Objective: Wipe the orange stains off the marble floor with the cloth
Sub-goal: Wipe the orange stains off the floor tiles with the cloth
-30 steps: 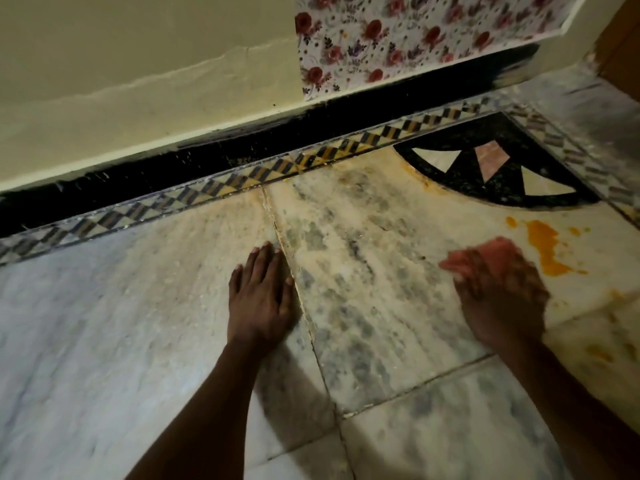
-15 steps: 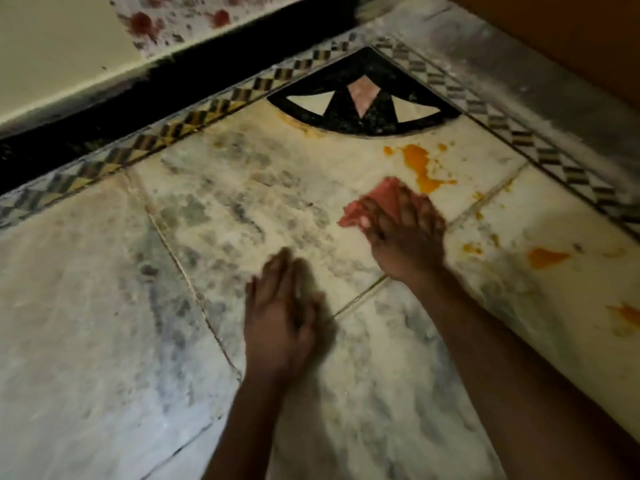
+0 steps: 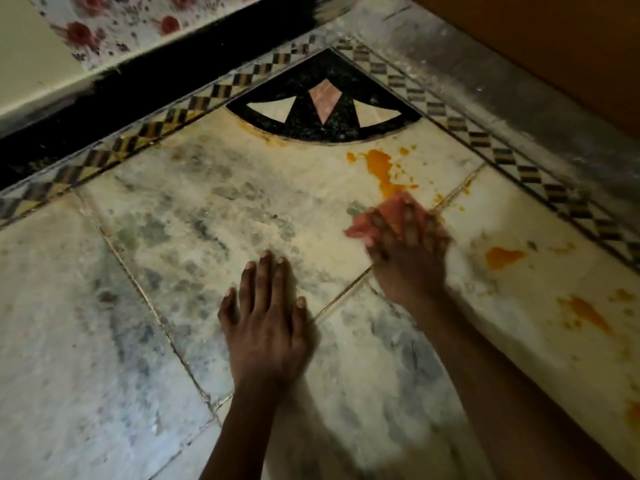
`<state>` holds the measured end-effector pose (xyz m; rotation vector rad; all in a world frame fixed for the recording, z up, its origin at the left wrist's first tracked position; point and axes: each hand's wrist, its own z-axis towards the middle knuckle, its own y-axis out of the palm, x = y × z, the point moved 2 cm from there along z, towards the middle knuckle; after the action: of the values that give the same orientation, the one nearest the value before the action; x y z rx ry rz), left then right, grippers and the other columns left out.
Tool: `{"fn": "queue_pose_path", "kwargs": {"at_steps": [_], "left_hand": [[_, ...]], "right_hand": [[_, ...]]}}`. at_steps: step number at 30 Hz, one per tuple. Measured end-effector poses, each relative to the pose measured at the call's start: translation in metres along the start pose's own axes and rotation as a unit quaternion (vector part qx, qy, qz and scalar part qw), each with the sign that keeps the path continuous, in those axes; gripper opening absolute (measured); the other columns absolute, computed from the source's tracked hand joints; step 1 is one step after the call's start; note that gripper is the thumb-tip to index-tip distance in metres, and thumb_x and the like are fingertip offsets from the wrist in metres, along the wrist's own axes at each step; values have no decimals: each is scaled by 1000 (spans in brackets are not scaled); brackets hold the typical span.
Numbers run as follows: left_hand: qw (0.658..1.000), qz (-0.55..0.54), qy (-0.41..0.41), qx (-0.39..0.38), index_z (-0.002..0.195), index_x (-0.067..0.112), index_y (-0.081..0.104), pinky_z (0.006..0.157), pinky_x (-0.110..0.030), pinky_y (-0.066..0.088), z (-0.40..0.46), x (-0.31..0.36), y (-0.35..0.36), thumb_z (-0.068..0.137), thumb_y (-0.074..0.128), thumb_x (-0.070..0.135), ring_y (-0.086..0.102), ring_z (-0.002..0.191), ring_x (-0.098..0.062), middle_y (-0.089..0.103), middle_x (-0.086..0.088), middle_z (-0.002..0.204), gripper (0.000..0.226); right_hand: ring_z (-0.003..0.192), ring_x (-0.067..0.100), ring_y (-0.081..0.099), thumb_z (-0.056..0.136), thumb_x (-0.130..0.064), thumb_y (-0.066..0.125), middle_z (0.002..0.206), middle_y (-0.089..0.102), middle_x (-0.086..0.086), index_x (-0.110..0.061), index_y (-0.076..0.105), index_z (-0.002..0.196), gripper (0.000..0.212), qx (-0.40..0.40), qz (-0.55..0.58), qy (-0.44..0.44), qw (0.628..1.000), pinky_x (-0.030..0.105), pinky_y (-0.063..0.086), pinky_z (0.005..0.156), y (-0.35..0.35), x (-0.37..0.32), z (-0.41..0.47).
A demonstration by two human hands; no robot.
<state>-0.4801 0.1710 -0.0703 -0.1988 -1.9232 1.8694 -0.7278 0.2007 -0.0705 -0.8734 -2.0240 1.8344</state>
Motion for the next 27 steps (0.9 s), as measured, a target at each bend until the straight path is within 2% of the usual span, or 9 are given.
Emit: {"fn": "queue_pose_path", "kwargs": {"at_steps": [3, 5, 8, 11, 14, 18, 21, 24, 27], "left_hand": [[1000, -2, -1, -6, 168, 32, 15, 126, -54, 19, -1, 1, -2, 104, 24, 53, 10, 164, -18, 6, 8, 177, 67], [1000, -5, 4, -10, 168, 33, 13, 126, -53, 18, -1, 1, -2, 105, 21, 54, 9, 164, -18, 3, 8, 177, 67], [1000, -6, 4, -5, 168, 33, 11, 126, -52, 15, -1, 1, -1, 106, 21, 54, 8, 163, -18, 2, 8, 177, 67], [1000, -7, 6, 1, 168, 33, 13, 125, -51, 14, -1, 0, 2, 105, 22, 55, 11, 163, -19, 6, 8, 177, 67], [1000, -26, 6, 9, 167, 32, 18, 126, -50, 14, -3, 1, -1, 104, 24, 55, 13, 163, -20, 10, 7, 177, 67], [998, -58, 26, 4, 165, 26, 28, 129, -54, 13, -7, 2, -7, 101, 28, 50, 14, 163, -23, 15, 2, 176, 68], [994, -83, 77, 2, 162, 20, 37, 129, -54, 15, -19, 4, -3, 96, 32, 42, 20, 161, -24, 23, -3, 174, 70], [985, -109, 130, -8, 162, 19, 37, 130, -51, 16, -38, 28, 5, 95, 37, 38, 21, 161, -23, 25, -3, 174, 70], [982, -114, 152, -18, 163, 18, 36, 129, -52, 18, -63, 68, 10, 96, 37, 40, 24, 160, -23, 26, -3, 174, 70]], "right_hand": [[163, 36, 9, 103, -69, 13, 178, 7, -2, -59, 15, 160, 58, 18, -45, -105, 993, 61, 16, 127, 4, -1, -60], [163, 33, 12, 103, -71, 9, 178, 3, -4, -56, 14, 162, 61, 4, -69, -112, 991, 57, 20, 126, 7, 32, -105], [160, 40, 17, 100, -72, 3, 178, 2, 2, -50, 14, 164, 69, 4, -52, 16, 998, 61, 23, 124, -1, 88, -88], [158, 46, 15, 94, -75, 6, 177, 6, 8, -49, 21, 163, 75, 39, -5, 109, 993, 66, 18, 124, -9, 79, -34], [161, 44, 5, 97, -71, 13, 177, 4, 10, -49, 9, 163, 69, 15, 18, 34, 999, 66, 9, 127, -6, 44, -33], [163, 33, 10, 102, -71, 5, 178, 7, 0, -54, 12, 162, 63, -7, -36, -81, 996, 58, 19, 127, -1, 72, -147], [163, 35, 10, 102, -69, 2, 178, 2, 3, -44, 14, 166, 69, -22, -65, -7, 998, 58, 21, 126, -2, 135, -173], [162, 39, 5, 98, -73, 7, 178, -2, 4, -46, 15, 165, 73, 1, -29, 98, 995, 61, 10, 128, -13, 147, -118], [162, 42, -6, 103, -70, 21, 177, -9, 6, -49, 8, 164, 66, -45, 34, 81, 995, 64, 0, 128, -20, 122, -84]]}}
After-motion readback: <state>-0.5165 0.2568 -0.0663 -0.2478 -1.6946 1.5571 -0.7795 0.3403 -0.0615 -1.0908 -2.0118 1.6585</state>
